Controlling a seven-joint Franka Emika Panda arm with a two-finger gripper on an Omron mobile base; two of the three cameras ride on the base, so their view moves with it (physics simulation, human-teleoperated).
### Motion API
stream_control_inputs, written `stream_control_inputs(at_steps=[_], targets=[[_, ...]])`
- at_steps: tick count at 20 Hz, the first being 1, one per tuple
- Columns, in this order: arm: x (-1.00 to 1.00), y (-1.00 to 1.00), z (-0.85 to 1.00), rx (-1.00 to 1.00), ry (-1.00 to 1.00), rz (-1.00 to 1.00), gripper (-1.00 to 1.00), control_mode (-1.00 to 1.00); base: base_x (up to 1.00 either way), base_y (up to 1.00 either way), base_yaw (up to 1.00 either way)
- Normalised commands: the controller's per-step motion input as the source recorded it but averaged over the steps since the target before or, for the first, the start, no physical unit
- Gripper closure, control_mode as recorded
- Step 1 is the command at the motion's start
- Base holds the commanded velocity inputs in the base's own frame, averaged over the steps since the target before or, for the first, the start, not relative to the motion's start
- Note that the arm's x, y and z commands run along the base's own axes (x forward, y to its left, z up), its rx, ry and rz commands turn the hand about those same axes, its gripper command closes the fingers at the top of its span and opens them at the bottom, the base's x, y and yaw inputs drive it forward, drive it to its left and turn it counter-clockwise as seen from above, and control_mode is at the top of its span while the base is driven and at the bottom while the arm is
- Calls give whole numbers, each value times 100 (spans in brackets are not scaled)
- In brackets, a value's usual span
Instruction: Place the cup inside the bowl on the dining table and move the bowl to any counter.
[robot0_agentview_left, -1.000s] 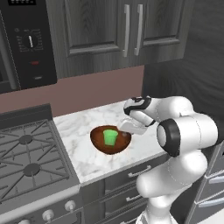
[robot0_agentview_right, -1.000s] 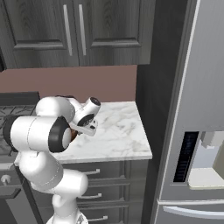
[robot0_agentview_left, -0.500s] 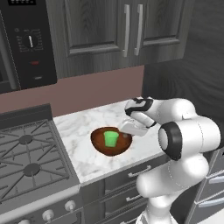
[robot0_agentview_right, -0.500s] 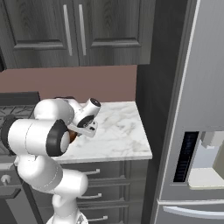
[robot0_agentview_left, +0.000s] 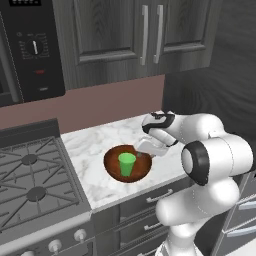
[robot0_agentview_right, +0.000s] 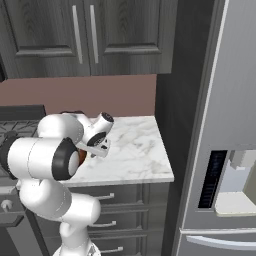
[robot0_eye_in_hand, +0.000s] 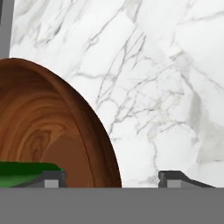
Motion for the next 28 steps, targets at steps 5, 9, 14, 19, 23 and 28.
stream_control_inputs(at_steps=[5,9,14,19,23,28], targets=[[7,1,0,0,0,0,-100,-100,0,0,0],[32,0,2,-2,0,-1,-100,-100,0,0,0],[0,0,29,-1,0,-3,-100,-100,0,0,0],[0,0,11,-1,0,-1,-100,-100,0,0,0],[0,0,14,0,0,0,-100,-100,0,0,0],[-5,-7,23,0,0,0,-100,-100,0,0,0]])
